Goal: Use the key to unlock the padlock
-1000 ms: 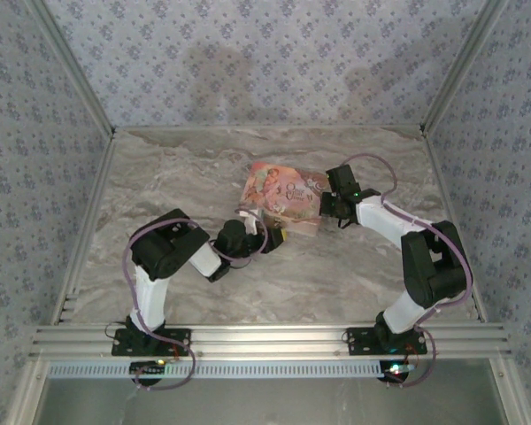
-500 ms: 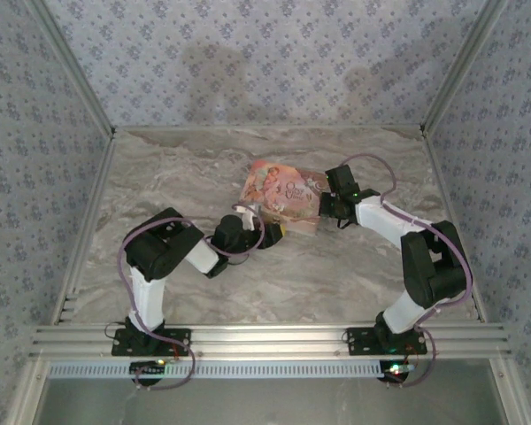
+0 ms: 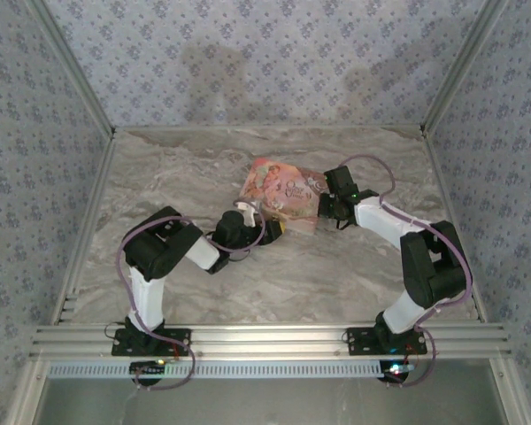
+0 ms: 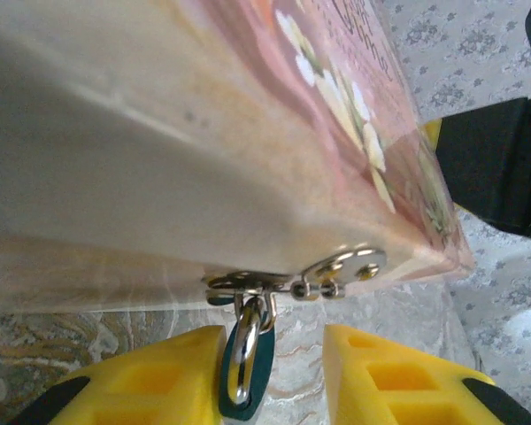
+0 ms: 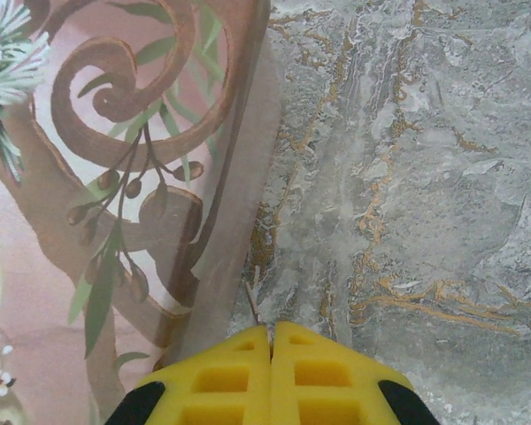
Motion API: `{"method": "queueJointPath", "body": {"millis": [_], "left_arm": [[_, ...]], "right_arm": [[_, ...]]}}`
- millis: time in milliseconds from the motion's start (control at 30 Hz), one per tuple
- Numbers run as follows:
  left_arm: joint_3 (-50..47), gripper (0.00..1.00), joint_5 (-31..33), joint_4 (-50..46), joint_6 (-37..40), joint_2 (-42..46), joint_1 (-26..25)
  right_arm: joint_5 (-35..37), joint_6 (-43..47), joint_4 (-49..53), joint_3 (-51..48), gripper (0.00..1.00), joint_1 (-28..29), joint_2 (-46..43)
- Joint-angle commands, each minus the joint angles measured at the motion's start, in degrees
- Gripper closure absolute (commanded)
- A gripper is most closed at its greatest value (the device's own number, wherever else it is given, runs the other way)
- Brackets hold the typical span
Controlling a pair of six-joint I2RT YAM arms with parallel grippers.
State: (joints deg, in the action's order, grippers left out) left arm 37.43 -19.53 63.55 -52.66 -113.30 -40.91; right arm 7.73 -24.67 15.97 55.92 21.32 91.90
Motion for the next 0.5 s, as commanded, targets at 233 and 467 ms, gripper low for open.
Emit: {"method": "queueJointPath", "body": {"millis": [233,467], "left_arm": [[2.65,0.76,-3.43,-4.19,-2.18,0.45,1.53],[2.9,0.8,-6.95,-6.25,-3.83,0.12,2.74]], "right_arm": [[0.27,-0.91,-0.54,-0.89,1.0,0.39,-1.5],[0.27,-0.65,-0.25,-0.75,1.0,0.32,-2.05]]}}
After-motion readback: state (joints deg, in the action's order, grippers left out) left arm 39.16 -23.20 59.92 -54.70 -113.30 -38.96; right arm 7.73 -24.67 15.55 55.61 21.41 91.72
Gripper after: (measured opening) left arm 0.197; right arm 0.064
